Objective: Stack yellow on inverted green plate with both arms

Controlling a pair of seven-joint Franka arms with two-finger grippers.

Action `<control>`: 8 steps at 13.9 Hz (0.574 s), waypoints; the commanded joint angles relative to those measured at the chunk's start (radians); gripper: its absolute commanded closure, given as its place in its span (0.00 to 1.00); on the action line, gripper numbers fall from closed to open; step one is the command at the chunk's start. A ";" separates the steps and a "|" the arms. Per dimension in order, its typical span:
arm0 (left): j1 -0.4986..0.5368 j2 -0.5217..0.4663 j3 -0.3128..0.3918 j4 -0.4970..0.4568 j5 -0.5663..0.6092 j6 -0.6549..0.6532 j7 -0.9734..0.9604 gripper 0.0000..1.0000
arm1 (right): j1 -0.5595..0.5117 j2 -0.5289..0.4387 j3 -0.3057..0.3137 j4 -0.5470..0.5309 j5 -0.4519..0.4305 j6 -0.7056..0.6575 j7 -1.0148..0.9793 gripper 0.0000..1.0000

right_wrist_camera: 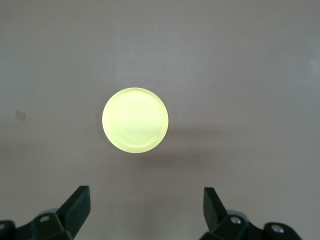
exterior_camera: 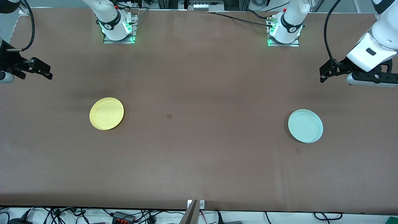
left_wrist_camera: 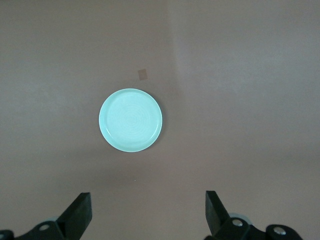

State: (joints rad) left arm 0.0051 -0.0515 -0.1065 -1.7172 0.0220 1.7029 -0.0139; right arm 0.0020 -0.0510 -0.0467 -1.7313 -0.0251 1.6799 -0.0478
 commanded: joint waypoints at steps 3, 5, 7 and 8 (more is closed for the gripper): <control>0.006 0.025 -0.004 0.044 -0.011 -0.028 0.017 0.00 | -0.005 -0.032 -0.002 -0.024 -0.016 -0.003 0.002 0.00; 0.004 0.025 -0.004 0.044 -0.011 -0.028 0.017 0.00 | -0.007 -0.030 -0.004 -0.019 -0.015 -0.006 0.000 0.00; 0.006 0.044 -0.004 0.059 -0.011 -0.049 0.014 0.00 | -0.005 -0.029 -0.002 -0.019 -0.009 -0.014 0.002 0.00; 0.006 0.048 -0.004 0.076 -0.011 -0.074 0.015 0.00 | -0.004 -0.027 -0.002 -0.019 -0.010 -0.014 0.002 0.00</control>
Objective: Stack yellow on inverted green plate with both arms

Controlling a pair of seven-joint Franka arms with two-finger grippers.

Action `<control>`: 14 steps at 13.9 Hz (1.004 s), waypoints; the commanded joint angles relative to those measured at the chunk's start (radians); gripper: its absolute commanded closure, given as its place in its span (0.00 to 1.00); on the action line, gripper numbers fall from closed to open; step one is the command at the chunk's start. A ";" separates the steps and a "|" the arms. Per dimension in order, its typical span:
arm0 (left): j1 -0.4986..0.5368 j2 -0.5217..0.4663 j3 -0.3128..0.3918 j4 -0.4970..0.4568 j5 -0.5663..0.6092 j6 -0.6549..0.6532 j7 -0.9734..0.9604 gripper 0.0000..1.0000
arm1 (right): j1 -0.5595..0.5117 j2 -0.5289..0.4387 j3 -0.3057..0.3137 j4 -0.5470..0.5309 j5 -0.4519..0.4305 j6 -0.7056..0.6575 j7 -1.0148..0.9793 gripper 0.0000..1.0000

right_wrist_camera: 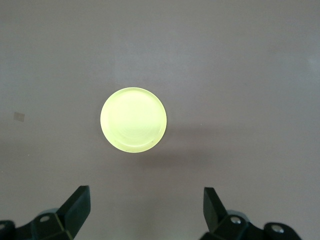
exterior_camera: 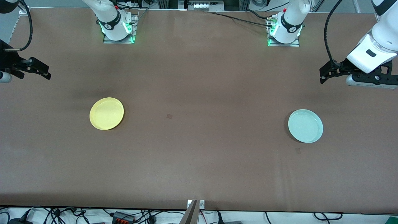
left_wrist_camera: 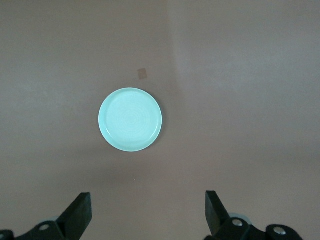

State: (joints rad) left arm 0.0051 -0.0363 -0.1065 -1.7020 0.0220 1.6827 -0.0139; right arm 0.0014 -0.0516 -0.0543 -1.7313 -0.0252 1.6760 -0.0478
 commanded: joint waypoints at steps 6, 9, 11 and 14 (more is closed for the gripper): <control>0.007 0.049 0.002 0.071 -0.025 -0.077 0.014 0.00 | -0.003 -0.014 0.005 -0.017 -0.015 -0.009 -0.001 0.00; 0.006 0.087 0.004 0.084 -0.020 -0.117 0.011 0.00 | -0.011 0.027 0.004 -0.016 -0.018 0.005 -0.001 0.00; 0.007 0.146 0.007 0.145 -0.011 -0.118 0.021 0.00 | -0.006 0.039 0.005 -0.016 -0.021 0.013 0.000 0.00; 0.062 0.240 0.008 0.234 -0.014 -0.106 0.103 0.00 | -0.009 0.081 0.005 -0.016 -0.050 0.050 0.000 0.00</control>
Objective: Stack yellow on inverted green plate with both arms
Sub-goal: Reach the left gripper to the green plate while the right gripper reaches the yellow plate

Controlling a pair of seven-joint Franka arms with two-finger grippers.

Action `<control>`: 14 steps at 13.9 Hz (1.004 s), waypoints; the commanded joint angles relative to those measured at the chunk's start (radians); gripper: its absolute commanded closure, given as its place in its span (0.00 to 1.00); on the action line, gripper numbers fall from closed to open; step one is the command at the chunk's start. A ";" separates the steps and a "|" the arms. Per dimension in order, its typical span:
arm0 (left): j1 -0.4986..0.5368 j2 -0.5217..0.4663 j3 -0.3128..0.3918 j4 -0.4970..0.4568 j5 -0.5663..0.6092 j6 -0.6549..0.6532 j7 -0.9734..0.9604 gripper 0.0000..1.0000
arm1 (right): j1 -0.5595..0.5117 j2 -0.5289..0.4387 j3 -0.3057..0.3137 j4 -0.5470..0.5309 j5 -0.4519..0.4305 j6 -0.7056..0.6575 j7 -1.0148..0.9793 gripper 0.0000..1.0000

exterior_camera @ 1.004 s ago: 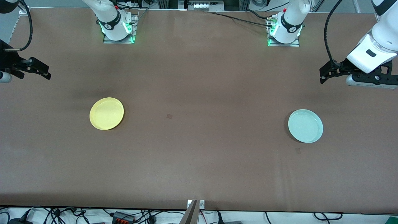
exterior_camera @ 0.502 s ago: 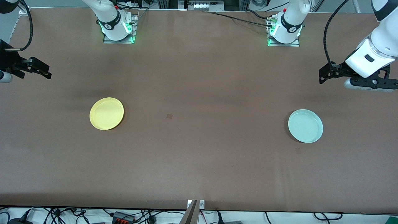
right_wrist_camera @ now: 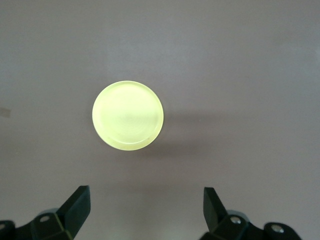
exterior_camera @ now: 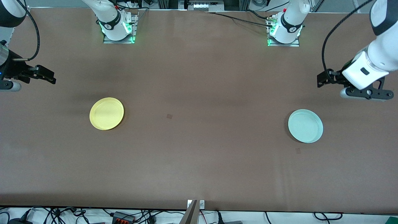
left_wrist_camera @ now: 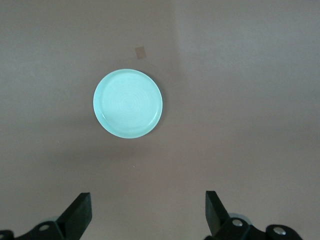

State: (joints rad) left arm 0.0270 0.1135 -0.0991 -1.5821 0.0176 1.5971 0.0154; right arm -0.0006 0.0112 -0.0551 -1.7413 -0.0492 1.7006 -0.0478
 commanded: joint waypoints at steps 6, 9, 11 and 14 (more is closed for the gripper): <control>0.183 0.326 -0.001 0.163 -0.025 0.139 0.268 0.00 | -0.013 0.170 0.006 -0.006 -0.034 0.086 0.008 0.00; 0.231 0.457 -0.001 0.152 -0.022 0.277 0.358 0.00 | -0.015 0.226 0.004 -0.007 -0.020 0.105 0.011 0.00; 0.260 0.537 -0.001 0.130 -0.022 0.401 0.405 0.00 | -0.018 0.265 0.004 -0.007 -0.014 0.112 0.014 0.00; 0.281 0.563 -0.010 0.019 -0.022 0.526 0.475 0.00 | -0.041 0.341 0.006 -0.007 -0.011 0.160 0.014 0.00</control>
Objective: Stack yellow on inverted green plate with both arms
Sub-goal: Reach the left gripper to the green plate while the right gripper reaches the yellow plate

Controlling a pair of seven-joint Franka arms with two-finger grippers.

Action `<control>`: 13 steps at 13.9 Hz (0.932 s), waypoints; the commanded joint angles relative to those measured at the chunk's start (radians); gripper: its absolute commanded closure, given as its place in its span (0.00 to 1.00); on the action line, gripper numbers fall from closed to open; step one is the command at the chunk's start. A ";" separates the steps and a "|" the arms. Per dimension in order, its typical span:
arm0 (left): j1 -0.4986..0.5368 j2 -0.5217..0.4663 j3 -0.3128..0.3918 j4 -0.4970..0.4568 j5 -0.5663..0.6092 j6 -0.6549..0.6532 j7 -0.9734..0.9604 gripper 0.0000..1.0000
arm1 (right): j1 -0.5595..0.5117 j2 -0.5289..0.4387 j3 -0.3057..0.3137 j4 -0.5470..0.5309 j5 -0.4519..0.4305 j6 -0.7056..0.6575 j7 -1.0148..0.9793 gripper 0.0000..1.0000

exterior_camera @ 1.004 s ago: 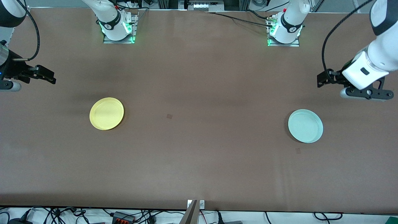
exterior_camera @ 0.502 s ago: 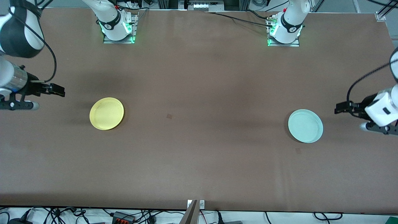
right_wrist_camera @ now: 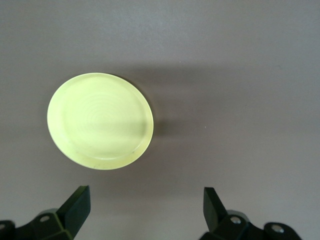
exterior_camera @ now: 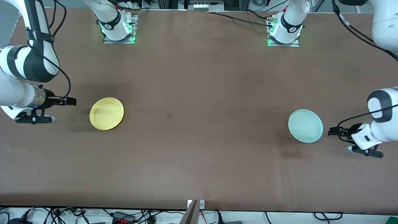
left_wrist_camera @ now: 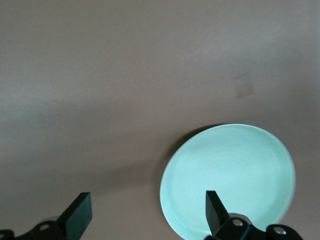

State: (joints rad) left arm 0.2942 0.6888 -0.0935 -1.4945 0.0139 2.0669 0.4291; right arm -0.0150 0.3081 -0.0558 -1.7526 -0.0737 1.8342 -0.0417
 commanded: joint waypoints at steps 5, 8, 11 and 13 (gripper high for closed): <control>0.011 0.048 -0.017 -0.093 -0.020 0.165 0.333 0.06 | -0.034 0.138 0.005 0.004 0.066 0.086 0.002 0.00; 0.011 0.054 -0.017 -0.108 -0.020 0.142 0.433 0.60 | -0.054 0.212 0.007 0.004 0.072 0.134 -0.001 0.00; 0.025 0.074 -0.018 -0.104 -0.022 0.136 0.442 0.91 | -0.068 0.262 0.007 0.004 0.107 0.152 0.003 0.00; 0.023 0.072 -0.020 -0.096 -0.022 0.119 0.436 0.99 | -0.068 0.279 0.007 0.004 0.109 0.154 0.005 0.04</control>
State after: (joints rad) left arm 0.3108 0.7636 -0.1069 -1.5955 0.0139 2.2069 0.8292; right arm -0.0704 0.5794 -0.0575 -1.7533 0.0188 1.9845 -0.0411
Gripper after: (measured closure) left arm 0.674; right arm 0.004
